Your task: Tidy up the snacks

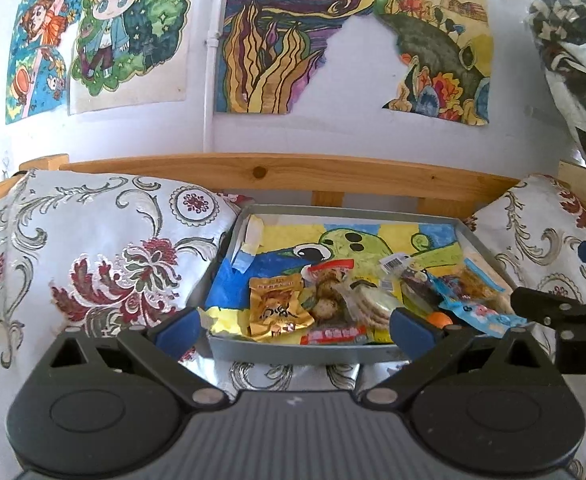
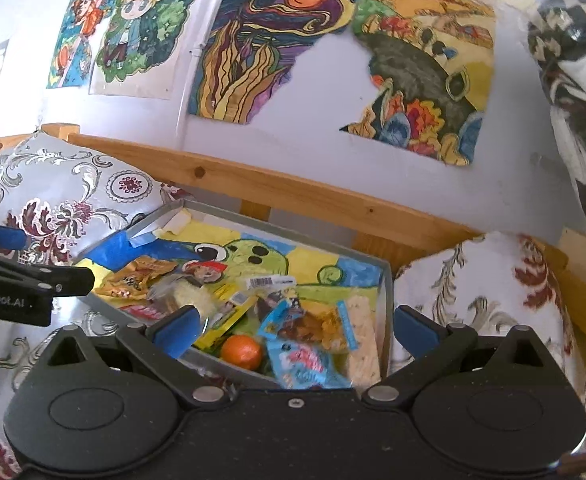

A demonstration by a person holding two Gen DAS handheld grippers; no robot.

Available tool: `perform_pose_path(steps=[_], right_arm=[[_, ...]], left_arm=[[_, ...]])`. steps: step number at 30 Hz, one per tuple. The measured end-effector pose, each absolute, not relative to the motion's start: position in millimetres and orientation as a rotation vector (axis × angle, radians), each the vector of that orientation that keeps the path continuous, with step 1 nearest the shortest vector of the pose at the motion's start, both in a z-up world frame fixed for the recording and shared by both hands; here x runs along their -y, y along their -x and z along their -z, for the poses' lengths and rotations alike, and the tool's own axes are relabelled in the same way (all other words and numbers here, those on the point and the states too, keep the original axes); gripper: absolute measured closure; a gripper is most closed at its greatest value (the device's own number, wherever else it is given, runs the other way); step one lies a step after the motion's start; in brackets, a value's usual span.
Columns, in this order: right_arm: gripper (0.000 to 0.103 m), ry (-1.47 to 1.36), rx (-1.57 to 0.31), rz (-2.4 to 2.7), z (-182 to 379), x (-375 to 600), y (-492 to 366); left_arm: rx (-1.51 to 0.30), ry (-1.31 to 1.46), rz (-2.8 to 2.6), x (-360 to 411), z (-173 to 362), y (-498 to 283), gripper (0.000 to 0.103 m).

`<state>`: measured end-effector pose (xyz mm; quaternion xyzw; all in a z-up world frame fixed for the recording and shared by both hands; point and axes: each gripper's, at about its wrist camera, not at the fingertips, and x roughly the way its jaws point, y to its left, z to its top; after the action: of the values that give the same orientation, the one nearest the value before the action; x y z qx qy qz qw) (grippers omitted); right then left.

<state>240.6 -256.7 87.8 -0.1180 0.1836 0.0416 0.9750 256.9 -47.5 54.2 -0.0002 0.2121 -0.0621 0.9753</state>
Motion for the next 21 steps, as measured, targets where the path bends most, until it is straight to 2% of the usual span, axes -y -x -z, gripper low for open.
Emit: perform_pose_path(steps=[21], right_arm=[[0.001,0.079,-0.372,-0.082,-90,252,-172]], left_arm=[[-0.387,0.086,0.072,26,-61,-187,0.001]])
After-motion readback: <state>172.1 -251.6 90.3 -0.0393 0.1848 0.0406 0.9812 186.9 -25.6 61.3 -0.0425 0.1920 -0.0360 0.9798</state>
